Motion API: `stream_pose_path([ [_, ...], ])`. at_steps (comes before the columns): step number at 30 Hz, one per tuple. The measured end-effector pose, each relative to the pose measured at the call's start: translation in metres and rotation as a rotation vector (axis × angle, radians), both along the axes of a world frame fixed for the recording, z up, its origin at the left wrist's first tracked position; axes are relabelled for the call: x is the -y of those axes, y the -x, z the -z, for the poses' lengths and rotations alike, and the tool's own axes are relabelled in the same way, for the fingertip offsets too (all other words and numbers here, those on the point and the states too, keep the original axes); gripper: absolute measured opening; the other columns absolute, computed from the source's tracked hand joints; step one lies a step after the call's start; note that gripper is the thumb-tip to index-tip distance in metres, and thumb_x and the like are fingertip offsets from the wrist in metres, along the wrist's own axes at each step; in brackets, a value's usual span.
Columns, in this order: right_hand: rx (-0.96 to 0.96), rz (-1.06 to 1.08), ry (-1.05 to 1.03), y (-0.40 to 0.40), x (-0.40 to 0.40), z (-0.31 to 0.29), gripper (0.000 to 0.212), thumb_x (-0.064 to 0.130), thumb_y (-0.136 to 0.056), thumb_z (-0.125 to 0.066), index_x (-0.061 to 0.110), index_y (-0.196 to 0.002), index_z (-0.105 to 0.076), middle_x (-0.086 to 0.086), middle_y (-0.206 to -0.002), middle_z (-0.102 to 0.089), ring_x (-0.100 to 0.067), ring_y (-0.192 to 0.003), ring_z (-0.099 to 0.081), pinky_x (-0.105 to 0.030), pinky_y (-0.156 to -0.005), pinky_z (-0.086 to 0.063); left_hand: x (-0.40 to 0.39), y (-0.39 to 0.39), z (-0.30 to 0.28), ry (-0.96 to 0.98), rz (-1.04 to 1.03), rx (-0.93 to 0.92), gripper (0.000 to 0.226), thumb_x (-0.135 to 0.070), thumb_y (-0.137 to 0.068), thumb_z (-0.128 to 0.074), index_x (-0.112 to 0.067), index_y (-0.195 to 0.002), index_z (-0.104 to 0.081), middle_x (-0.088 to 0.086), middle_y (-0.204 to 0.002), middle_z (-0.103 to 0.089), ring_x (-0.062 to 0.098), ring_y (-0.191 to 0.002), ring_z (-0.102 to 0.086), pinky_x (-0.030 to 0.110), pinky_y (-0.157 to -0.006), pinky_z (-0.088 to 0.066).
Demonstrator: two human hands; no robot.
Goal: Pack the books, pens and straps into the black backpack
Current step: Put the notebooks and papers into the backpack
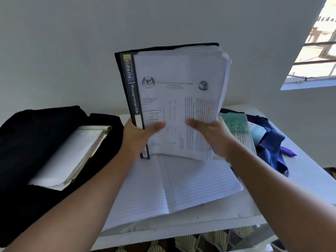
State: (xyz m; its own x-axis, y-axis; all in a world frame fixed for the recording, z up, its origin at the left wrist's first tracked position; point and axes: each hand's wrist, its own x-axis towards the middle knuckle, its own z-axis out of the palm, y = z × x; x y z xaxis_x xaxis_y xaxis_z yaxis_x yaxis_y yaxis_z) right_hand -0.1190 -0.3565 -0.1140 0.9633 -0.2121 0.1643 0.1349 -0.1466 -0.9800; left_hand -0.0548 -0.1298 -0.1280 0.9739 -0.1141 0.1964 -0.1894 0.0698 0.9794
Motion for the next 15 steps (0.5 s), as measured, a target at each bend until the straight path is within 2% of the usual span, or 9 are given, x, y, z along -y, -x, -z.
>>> stream_pose_path([
  [3,0.019,0.082,-0.034,-0.005,-0.003,0.000,0.023,0.019,-0.092,-0.080,0.030,-0.111,-0.075,0.010,-0.104,-0.080,-0.010,-0.101,-0.075,-0.042,-0.095,-0.061,0.000,-0.007,0.001,-0.032,-0.005,0.016,0.062,-0.020,-0.066,-0.096,-0.011,-0.122,-0.069,0.004,-0.114,-0.077,0.019,-0.107,-0.073,0.046,-0.094,-0.059],
  [5,0.017,0.117,-0.113,-0.011,-0.003,-0.002,0.023,0.015,-0.091,-0.080,0.028,-0.109,-0.076,0.008,-0.103,-0.081,-0.014,-0.101,-0.076,-0.044,-0.095,-0.061,0.003,-0.008,0.001,-0.059,-0.117,0.025,0.075,-0.024,-0.066,-0.097,-0.011,-0.127,-0.053,0.007,-0.119,-0.069,0.019,-0.111,-0.069,0.045,-0.096,-0.057],
  [6,0.015,0.131,-0.178,-0.014,-0.004,-0.004,0.022,0.013,-0.090,-0.081,0.027,-0.108,-0.076,0.006,-0.103,-0.081,-0.017,-0.102,-0.076,-0.046,-0.096,-0.060,0.006,-0.006,0.002,-0.093,-0.223,0.002,0.085,-0.029,-0.066,-0.097,-0.014,-0.130,-0.044,0.007,-0.126,-0.060,0.020,-0.116,-0.062,0.042,-0.101,-0.054],
  [8,0.006,0.177,-0.350,-0.018,-0.005,-0.010,0.020,0.010,-0.089,-0.081,0.024,-0.103,-0.077,0.004,-0.099,-0.081,-0.021,-0.100,-0.076,-0.049,-0.096,-0.058,0.015,0.005,0.003,-0.114,-0.394,-0.149,0.103,-0.040,-0.063,-0.097,-0.019,-0.139,-0.029,0.006,-0.137,-0.038,0.021,-0.122,-0.047,0.033,-0.102,-0.045],
  [9,-0.009,0.190,-0.450,-0.019,-0.005,-0.014,0.018,0.009,-0.090,-0.080,0.022,-0.101,-0.077,0.003,-0.097,-0.082,-0.022,-0.098,-0.076,-0.049,-0.094,-0.058,0.020,0.012,0.002,-0.040,-0.398,-0.267,0.105,-0.043,-0.064,-0.096,-0.021,-0.140,-0.027,0.003,-0.136,-0.035,0.019,-0.117,-0.046,0.031,-0.097,-0.043],
  [10,-0.029,0.189,-0.554,-0.021,-0.005,-0.017,0.017,0.007,-0.091,-0.079,0.020,-0.102,-0.076,0.001,-0.097,-0.082,-0.023,-0.096,-0.076,-0.049,-0.091,-0.057,0.024,0.016,0.001,0.101,-0.324,-0.381,0.097,-0.042,-0.067,-0.095,-0.021,-0.137,-0.032,0.001,-0.128,-0.041,0.015,-0.107,-0.050,0.029,-0.090,-0.044],
  [12,-0.072,0.153,-0.733,-0.022,-0.009,-0.019,0.024,0.006,-0.093,-0.075,0.013,-0.116,-0.072,-0.008,-0.108,-0.080,-0.029,-0.101,-0.076,-0.052,-0.087,-0.059,0.032,0.023,-0.005,0.422,0.017,-0.547,0.061,-0.039,-0.078,-0.089,-0.016,-0.124,-0.056,0.001,-0.111,-0.062,0.010,-0.090,-0.063,0.029,-0.081,-0.051],
  [13,-0.088,0.127,-0.792,-0.021,-0.012,-0.017,0.031,0.006,-0.094,-0.074,0.011,-0.124,-0.068,-0.012,-0.114,-0.079,-0.033,-0.103,-0.076,-0.053,-0.083,-0.061,0.035,0.026,-0.006,0.502,0.154,-0.577,0.049,-0.037,-0.083,-0.084,-0.015,-0.123,-0.064,0.003,-0.113,-0.071,0.013,-0.095,-0.070,0.034,-0.085,-0.055],
  [15,-0.124,0.076,-0.861,-0.018,-0.020,-0.009,0.039,0.006,-0.095,-0.072,0.008,-0.133,-0.063,-0.017,-0.120,-0.076,-0.036,-0.103,-0.076,-0.052,-0.073,-0.064,0.039,0.026,-0.007,0.564,0.223,-0.577,0.046,-0.035,-0.089,-0.079,-0.016,-0.130,-0.067,0.007,-0.122,-0.074,0.023,-0.113,-0.070,0.044,-0.100,-0.054],
])
